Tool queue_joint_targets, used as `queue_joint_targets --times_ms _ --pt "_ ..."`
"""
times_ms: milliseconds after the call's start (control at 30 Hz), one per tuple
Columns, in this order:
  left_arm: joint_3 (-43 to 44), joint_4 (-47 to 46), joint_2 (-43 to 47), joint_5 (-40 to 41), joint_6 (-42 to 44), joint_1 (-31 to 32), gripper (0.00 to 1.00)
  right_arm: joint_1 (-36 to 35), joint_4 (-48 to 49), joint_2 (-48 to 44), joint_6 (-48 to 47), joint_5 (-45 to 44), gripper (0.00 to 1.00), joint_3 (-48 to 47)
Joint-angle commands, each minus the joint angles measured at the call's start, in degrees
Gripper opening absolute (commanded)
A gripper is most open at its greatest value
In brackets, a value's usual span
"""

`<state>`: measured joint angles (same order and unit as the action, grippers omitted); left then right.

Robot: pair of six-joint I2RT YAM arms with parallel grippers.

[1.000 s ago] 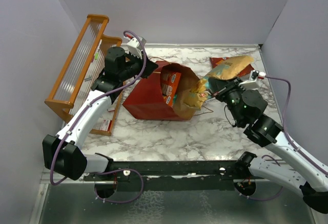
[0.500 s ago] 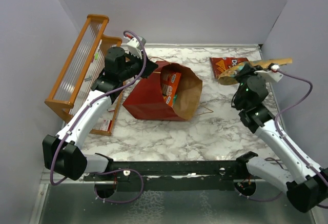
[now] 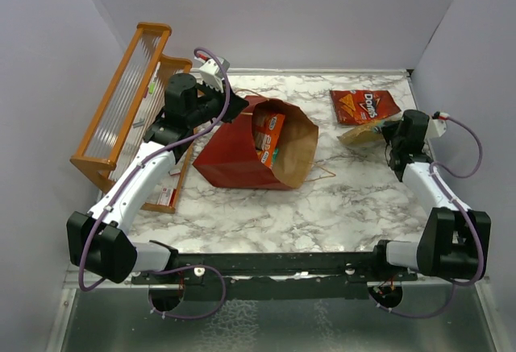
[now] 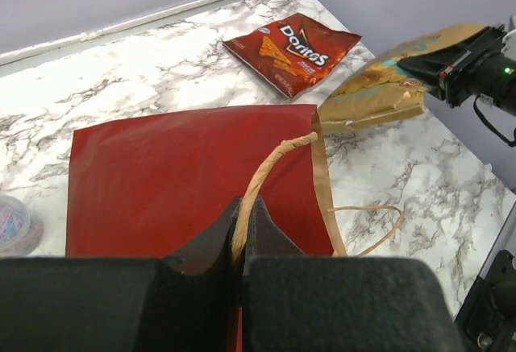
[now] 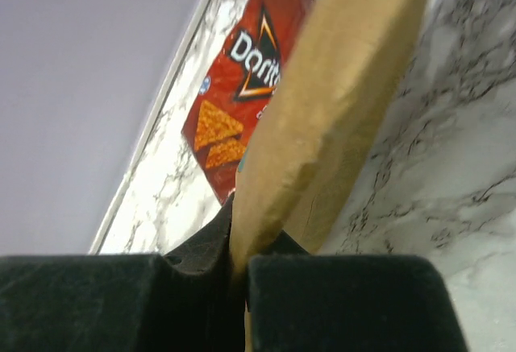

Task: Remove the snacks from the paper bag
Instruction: Place the snack at the center of the board.

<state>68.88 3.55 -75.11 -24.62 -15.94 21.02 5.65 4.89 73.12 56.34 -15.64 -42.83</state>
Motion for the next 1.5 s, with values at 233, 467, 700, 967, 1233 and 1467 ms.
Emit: queue_joint_targets --times_ms 233,467,700,967,1233,1467 --pt "1.42 -0.14 0.03 0.53 0.02 -0.44 0.0 3.42 6.31 4.17 6.06 1.95 0.01 10.95" --pt "1.37 -0.24 -0.33 0.32 -0.33 -0.38 0.0 4.17 6.65 1.5 6.22 4.22 0.01 19.88" --pt "1.15 -0.65 -0.38 0.06 -0.53 -0.42 0.0 4.19 8.26 0.65 9.15 4.48 0.01 25.58" --pt "1.07 -0.83 -0.26 -0.1 -0.77 -0.39 0.0 4.63 13.63 5.99 9.14 6.07 0.07 23.3" --pt "0.97 -0.99 0.23 0.07 -0.74 -0.37 0.0 4.63 8.28 6.54 8.88 8.8 0.2 16.89" --pt "1.13 -0.73 0.29 0.07 -0.66 -0.09 0.0 4.72 -9.26 -6.26 3.46 0.37 0.54 17.32"
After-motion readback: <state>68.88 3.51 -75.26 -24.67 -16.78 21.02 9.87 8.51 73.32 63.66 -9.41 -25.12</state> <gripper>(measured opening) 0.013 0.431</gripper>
